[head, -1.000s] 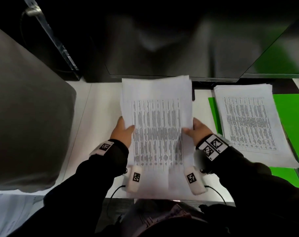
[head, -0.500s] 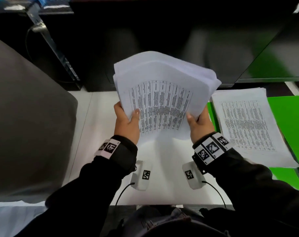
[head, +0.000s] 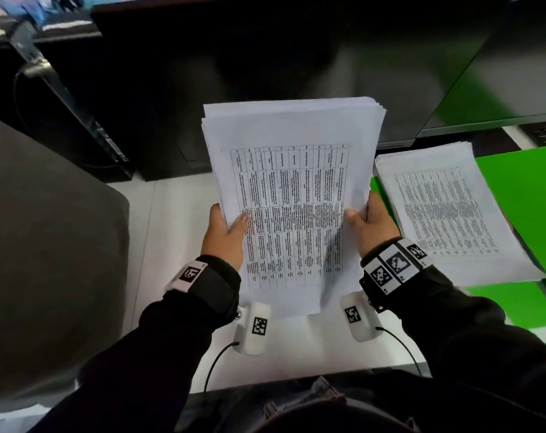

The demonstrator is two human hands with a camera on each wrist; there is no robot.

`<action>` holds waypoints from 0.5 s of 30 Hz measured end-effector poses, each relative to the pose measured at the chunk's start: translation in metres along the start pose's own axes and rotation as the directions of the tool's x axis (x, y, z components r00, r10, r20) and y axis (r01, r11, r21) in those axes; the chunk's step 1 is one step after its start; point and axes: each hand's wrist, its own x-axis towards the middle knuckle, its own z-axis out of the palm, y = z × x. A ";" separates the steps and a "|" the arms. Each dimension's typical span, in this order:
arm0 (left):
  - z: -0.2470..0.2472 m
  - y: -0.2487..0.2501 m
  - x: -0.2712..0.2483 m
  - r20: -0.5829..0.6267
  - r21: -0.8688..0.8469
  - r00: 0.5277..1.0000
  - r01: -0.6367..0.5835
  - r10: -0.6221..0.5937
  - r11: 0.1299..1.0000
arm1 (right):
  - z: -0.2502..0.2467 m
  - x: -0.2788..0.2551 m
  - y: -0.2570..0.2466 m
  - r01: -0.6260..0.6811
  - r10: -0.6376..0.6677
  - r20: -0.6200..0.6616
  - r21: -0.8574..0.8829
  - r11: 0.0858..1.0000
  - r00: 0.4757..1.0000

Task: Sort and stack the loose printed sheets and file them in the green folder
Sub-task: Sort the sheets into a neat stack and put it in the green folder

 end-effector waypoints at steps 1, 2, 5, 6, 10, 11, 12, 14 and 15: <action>0.004 0.000 0.000 0.013 0.024 1.000 0.022 -0.023 0.999 | -0.003 0.002 0.004 -0.026 0.026 0.004 -0.019 0.999 1.000; 0.007 -0.002 0.001 0.022 0.039 0.999 0.038 -0.039 0.999 | -0.008 0.003 0.006 -0.060 0.060 0.016 -0.038 0.997 0.998; 0.022 -0.012 0.009 0.016 0.037 0.998 0.060 -0.061 0.997 | -0.025 0.013 0.019 -0.168 0.177 0.114 -0.082 0.982 0.978; 0.029 -0.016 0.010 0.007 0.027 0.997 0.082 -0.082 0.996 | -0.031 0.016 0.024 -0.188 0.205 0.153 -0.117 0.975 0.967; 0.066 -0.026 0.007 0.080 0.028 0.980 0.178 -0.180 0.984 | -0.065 0.029 0.046 -0.190 0.270 0.186 -0.361 0.913 0.945; 0.077 -0.028 0.004 0.128 0.035 0.968 0.211 -0.214 0.977 | -0.075 0.035 0.053 -0.204 0.293 0.181 -0.392 0.897 0.939; 0.088 -0.030 0.002 0.173 0.042 0.953 0.247 -0.250 0.968 | -0.085 0.041 0.059 -0.213 0.314 0.181 -0.428 0.878 0.932; 0.110 -0.032 -0.002 0.247 0.067 0.918 0.302 -0.309 0.951 | -0.106 0.054 0.072 -0.244 0.363 0.163 -0.491 0.836 0.917; 0.121 -0.033 -0.003 0.274 0.074 0.904 0.321 -0.329 0.944 | -0.117 0.060 0.079 -0.263 0.383 0.151 -0.502 0.824 0.911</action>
